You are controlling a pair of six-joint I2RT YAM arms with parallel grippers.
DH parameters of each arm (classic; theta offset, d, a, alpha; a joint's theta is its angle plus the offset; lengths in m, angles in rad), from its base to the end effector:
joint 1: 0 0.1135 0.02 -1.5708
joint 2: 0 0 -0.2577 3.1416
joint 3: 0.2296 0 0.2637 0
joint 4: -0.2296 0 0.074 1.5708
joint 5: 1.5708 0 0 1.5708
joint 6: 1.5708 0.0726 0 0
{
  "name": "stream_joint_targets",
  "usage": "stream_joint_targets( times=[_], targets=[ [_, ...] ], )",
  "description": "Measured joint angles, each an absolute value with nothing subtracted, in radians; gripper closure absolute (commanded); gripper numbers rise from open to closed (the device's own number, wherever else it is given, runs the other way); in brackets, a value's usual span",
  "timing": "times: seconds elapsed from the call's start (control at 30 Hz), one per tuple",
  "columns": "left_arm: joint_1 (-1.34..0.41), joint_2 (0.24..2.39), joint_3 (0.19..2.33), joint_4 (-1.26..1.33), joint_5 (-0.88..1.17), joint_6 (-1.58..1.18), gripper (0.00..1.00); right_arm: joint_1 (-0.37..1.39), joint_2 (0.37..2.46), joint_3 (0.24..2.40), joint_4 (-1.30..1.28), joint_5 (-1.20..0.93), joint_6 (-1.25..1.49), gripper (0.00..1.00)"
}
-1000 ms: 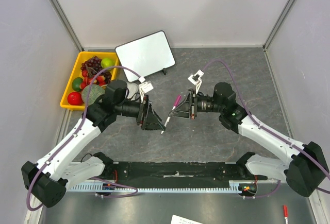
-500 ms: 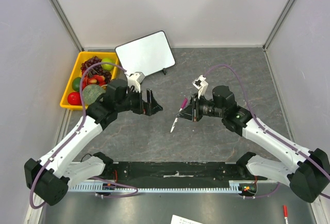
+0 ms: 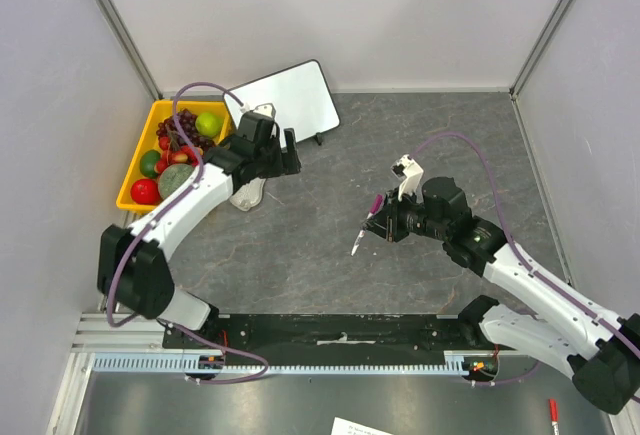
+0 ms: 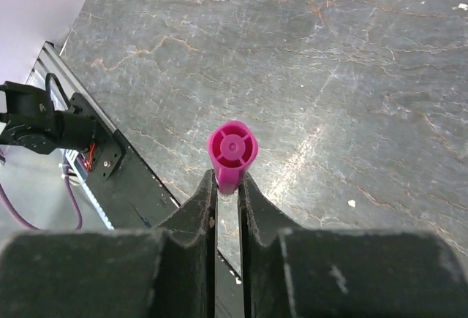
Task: Write a sentence on the whiteboard
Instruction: Move the whiteboard to the center of the board.
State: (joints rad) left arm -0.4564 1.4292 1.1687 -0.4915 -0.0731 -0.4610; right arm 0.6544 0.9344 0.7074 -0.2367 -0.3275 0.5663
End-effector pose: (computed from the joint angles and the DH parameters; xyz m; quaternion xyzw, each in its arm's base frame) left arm 0.3202 -0.1513 0.2605 -0.0166 0.9167 -0.1461 0.3715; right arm 0.1907 0.1757 0.2576 -0.1226 0.8347 0.4109 0.3455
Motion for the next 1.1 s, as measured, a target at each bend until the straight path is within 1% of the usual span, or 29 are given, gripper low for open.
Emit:
stream_joint_targets(
  times=[0.07,0.1,0.17,0.23,0.37,0.53,0.7,0.77,0.83,0.93,1.1],
  targets=[
    [-0.443,1.511,1.233,-0.502,-0.106,-0.461,0.13,0.654,0.91,0.702,-0.254,-0.304,0.562,1.0],
    [-0.437,1.559,1.273,-0.508,-0.119,-0.46,0.16,0.654,0.899,0.701,-0.264,-0.29,0.558,1.0],
    [-0.425,1.655,1.356,-0.525,-0.14,-0.46,0.16,0.654,0.879,0.699,-0.281,-0.271,0.553,1.0],
    [-0.415,1.756,1.452,-0.555,-0.166,-0.458,0.21,0.654,0.862,0.698,-0.295,-0.253,0.546,1.0],
    [-0.401,1.927,1.59,-0.579,-0.224,-0.453,0.27,0.652,0.841,0.698,-0.334,-0.216,0.524,1.0],
    [-0.379,2.028,1.628,-0.609,-0.261,-0.451,0.31,0.651,0.834,0.698,-0.368,-0.179,0.5,1.0],
    [-0.34,2.085,1.645,-0.61,-0.26,-0.451,0.37,0.651,0.834,0.698,-0.385,-0.156,0.48,1.0],
    [-0.327,2.101,1.648,-0.608,-0.26,-0.448,0.37,0.65,0.834,0.698,-0.387,-0.151,0.475,1.0],
    [-0.315,2.119,1.655,-0.603,-0.26,-0.446,0.42,0.65,0.834,0.698,-0.391,-0.147,0.471,1.0],
    [-0.31,2.145,1.661,-0.588,-0.258,-0.44,0.45,0.65,0.834,0.698,-0.4,-0.139,0.467,1.0],
    [-0.309,2.184,1.674,-0.567,-0.258,-0.432,0.58,0.648,0.834,0.698,-0.41,-0.131,0.459,1.0]
  ],
)
